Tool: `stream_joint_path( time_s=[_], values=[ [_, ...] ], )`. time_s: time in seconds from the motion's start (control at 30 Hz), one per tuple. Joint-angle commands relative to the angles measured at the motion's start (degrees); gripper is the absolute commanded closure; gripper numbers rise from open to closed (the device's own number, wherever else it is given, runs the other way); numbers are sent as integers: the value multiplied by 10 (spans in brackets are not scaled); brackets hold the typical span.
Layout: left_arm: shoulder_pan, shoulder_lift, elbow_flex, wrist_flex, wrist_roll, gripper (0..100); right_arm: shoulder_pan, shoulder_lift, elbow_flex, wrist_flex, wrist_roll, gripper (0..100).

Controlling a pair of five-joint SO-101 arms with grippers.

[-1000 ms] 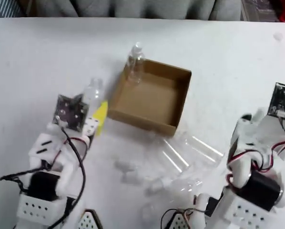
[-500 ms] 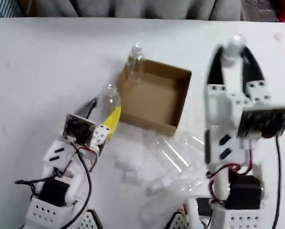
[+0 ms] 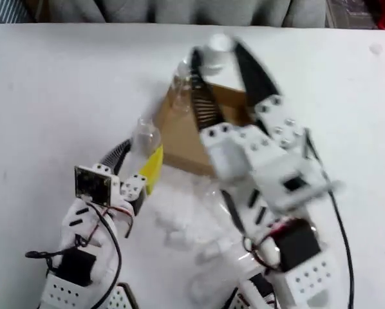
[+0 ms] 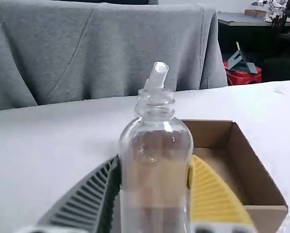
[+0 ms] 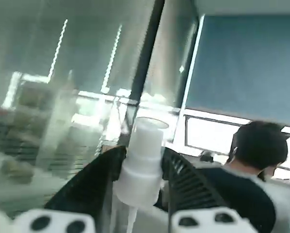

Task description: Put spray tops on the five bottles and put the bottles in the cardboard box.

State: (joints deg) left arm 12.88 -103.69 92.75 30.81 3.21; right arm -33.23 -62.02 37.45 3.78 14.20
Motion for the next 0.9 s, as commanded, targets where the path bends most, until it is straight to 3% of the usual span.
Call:
stream_joint_path(
  time_s=[0.0,0.2,0.57,0.87],
  values=[
    [11,-13,4,-26,-101,976,-27,-6,-6,27,9,981],
    [51,-11,42,-103,-114,978,-33,0,-8,29,7,981],
    [52,-11,42,-98,-114,978,-58,81,-9,29,11,982],
    [51,-11,42,-98,-114,978,-62,65,-17,49,12,982]
  ],
)
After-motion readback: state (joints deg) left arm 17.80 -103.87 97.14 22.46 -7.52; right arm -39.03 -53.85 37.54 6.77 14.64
